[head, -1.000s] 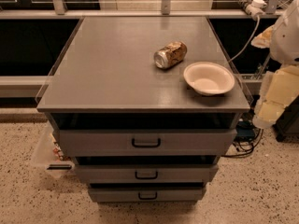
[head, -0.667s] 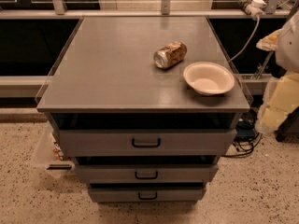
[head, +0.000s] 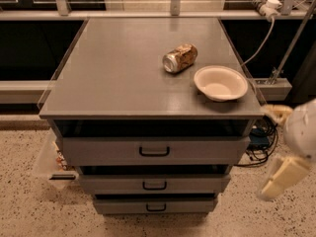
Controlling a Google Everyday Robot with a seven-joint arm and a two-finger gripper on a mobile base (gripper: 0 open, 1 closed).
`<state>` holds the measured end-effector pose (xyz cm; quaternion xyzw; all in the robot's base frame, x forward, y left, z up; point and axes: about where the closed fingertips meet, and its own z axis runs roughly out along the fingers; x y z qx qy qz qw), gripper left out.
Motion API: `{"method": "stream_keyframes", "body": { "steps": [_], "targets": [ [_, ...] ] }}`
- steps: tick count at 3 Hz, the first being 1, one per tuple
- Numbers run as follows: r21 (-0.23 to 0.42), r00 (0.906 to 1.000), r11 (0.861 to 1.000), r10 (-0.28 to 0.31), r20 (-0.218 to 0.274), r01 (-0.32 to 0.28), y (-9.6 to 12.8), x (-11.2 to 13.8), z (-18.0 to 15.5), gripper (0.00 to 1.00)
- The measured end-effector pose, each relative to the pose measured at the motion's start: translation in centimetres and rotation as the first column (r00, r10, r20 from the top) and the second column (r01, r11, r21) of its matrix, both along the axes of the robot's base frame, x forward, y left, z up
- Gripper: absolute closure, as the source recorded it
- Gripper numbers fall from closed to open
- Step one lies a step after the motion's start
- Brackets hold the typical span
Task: Open top drawer
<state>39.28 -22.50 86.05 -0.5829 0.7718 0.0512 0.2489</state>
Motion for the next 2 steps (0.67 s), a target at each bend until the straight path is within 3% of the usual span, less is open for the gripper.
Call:
{"method": "stream_keyframes", "body": {
  "steps": [1,2],
  "targets": [
    [0.221,0.9993,0.975,-0.018,-0.031,0.025,0.7,-1.5,-10.2,0.0],
    [0.4,0.9967,0.913,-0.081,0.001,0.074,1.6,1.5,-15.8,0.0]
  ]
}}
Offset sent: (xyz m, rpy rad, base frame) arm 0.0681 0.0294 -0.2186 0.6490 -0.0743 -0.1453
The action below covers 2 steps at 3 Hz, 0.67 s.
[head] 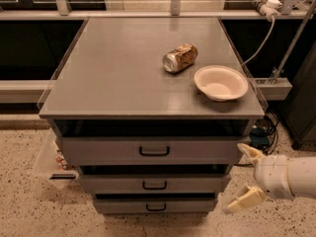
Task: Open top drawer
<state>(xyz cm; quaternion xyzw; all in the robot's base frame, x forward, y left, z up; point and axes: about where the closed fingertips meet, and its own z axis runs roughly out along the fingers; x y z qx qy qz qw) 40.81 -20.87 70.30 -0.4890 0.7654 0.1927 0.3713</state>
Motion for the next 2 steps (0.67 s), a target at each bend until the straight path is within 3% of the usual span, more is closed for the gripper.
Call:
{"method": "stream_keyframes", "body": {
  "steps": [1,2],
  "targets": [
    [0.093,0.9997,0.995,-0.023,-0.001,0.023,0.77,1.68,-3.15,0.0],
    [0.076,0.9987,0.996,-0.048,-0.015,0.049,0.36,0.81,-3.35,0.0]
  ]
}}
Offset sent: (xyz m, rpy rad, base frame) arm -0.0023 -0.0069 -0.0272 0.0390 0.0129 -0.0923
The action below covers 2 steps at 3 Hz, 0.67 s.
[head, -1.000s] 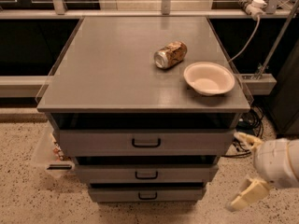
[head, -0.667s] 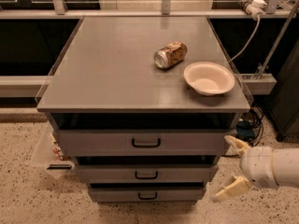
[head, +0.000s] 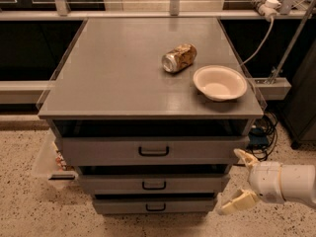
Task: Open top drawer
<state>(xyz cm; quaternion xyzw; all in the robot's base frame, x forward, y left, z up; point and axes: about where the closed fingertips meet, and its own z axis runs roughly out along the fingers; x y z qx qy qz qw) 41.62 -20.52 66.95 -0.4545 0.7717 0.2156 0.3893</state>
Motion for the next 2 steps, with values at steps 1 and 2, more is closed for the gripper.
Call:
{"method": "stream_keyframes", "body": {
  "steps": [1,2],
  "targets": [
    [-0.001,1.0,1.0,0.0,0.0,0.0,0.02,-0.02,0.04,0.2],
    [-0.001,1.0,1.0,0.0,0.0,0.0,0.02,-0.02,0.04,0.43]
  ]
}}
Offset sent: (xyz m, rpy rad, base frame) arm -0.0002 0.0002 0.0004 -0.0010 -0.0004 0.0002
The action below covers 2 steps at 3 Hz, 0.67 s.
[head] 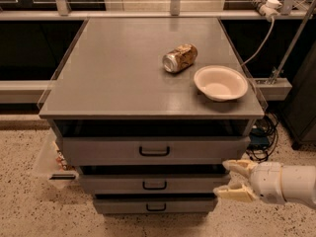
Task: Open top drawer
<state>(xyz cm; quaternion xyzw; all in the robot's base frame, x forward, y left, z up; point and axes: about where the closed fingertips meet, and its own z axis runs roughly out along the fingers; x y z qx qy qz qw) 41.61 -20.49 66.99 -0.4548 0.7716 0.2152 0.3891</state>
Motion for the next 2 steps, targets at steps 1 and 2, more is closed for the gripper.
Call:
{"method": "stream_keyframes", "body": {
  "steps": [1,2],
  "targets": [
    [0.0,1.0,1.0,0.0,0.0,0.0,0.0,0.0,0.0,0.64],
    [0.0,1.0,1.0,0.0,0.0,0.0,0.0,0.0,0.0,0.88]
  ]
}}
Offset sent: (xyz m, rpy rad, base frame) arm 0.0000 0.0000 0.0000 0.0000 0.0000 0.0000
